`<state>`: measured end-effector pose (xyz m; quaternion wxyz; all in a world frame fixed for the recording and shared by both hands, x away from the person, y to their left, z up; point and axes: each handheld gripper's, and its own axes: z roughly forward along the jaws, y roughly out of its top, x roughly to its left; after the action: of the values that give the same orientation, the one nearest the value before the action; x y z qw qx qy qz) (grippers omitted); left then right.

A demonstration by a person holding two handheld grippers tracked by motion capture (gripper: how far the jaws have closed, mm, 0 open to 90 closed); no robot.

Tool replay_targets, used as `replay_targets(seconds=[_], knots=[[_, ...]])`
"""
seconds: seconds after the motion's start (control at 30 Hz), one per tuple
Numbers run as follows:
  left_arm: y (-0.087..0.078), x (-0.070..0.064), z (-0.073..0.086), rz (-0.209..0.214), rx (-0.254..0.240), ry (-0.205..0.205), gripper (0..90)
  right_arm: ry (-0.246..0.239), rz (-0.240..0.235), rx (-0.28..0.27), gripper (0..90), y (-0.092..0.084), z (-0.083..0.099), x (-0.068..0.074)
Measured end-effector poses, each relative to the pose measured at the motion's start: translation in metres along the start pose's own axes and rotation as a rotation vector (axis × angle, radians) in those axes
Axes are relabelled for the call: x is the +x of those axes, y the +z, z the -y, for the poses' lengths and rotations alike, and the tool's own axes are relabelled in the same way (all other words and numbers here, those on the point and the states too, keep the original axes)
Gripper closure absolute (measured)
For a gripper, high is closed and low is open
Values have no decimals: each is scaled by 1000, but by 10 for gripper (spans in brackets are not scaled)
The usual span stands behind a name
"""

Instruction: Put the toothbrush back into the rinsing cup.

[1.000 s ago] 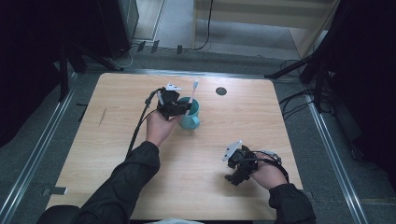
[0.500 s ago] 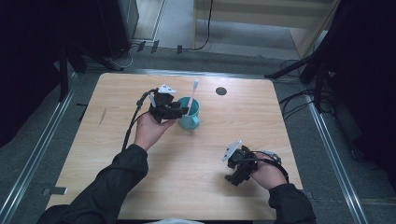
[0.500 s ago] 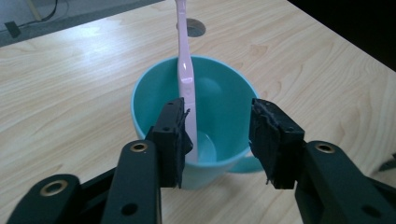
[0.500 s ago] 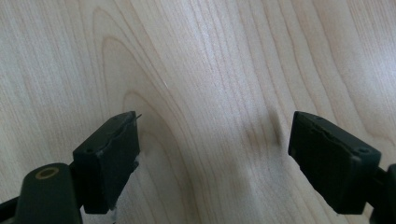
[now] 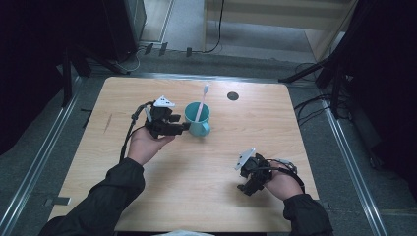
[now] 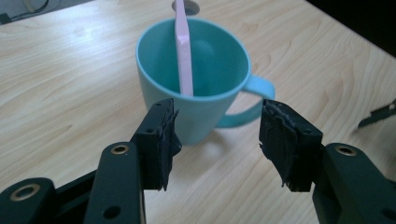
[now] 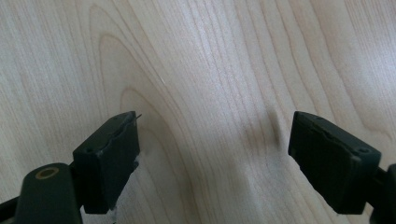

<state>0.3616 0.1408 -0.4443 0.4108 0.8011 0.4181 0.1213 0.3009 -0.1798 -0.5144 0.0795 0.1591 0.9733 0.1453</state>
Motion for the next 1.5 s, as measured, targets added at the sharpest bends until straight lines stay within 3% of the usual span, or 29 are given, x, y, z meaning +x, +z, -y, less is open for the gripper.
replay_targets(seconds=[0.1, 0.2, 0.3, 0.6, 0.87, 1.03, 1.23, 1.33, 1.5], knots=[[-6, -1, 6, -4, 5, 12, 443, -2, 1, -1, 165, 0, 0, 0], [-12, -1, 11, -36, -9, 40, 437, -4, 3, -3, 165, -1, -1, 0], [-17, 0, 16, -22, 0, 24, 426, -9, 3, -3, 165, 0, -1, 0], [-29, 1, 36, -28, 51, 44, 417, -19, -1, -7, 165, 0, -5, -1], [-39, 8, 56, -33, 68, -1, 406, -36, -4, -11, 165, 1, -11, -2], [-42, 14, 66, -61, 87, -18, 398, -49, -7, -8, 165, 2, -15, -2], [-43, 24, 73, -109, 92, -33, 395, -65, -12, -12, 165, 4, -20, -3], [-43, 32, 75, -104, 99, -66, 394, -76, -13, -12, 165, 6, -22, -3], [-43, 40, 79, -112, 111, -84, 393, -84, -16, -9, 165, 6, -24, -3]])
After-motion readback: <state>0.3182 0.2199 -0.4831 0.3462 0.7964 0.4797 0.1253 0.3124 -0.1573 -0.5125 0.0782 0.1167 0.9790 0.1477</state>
